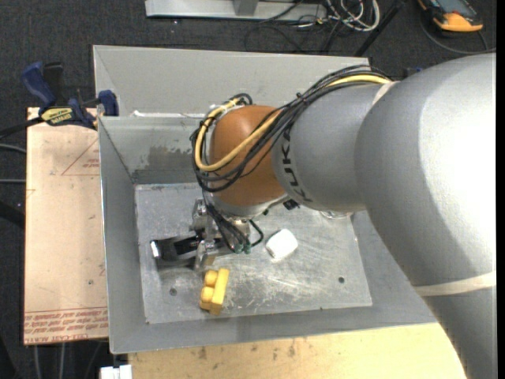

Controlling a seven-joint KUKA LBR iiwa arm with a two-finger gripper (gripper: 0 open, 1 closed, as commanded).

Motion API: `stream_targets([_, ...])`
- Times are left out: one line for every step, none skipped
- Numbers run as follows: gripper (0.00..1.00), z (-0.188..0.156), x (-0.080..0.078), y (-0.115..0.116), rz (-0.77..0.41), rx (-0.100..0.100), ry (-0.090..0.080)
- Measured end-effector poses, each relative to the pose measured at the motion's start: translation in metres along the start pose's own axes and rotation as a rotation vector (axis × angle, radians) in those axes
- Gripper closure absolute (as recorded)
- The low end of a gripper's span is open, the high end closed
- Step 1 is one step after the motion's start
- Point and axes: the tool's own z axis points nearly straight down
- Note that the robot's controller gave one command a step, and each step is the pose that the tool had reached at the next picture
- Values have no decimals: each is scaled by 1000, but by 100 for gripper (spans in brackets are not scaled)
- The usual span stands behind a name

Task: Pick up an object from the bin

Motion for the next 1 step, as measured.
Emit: stream_targets([100, -152, 5, 10, 51, 3, 11])
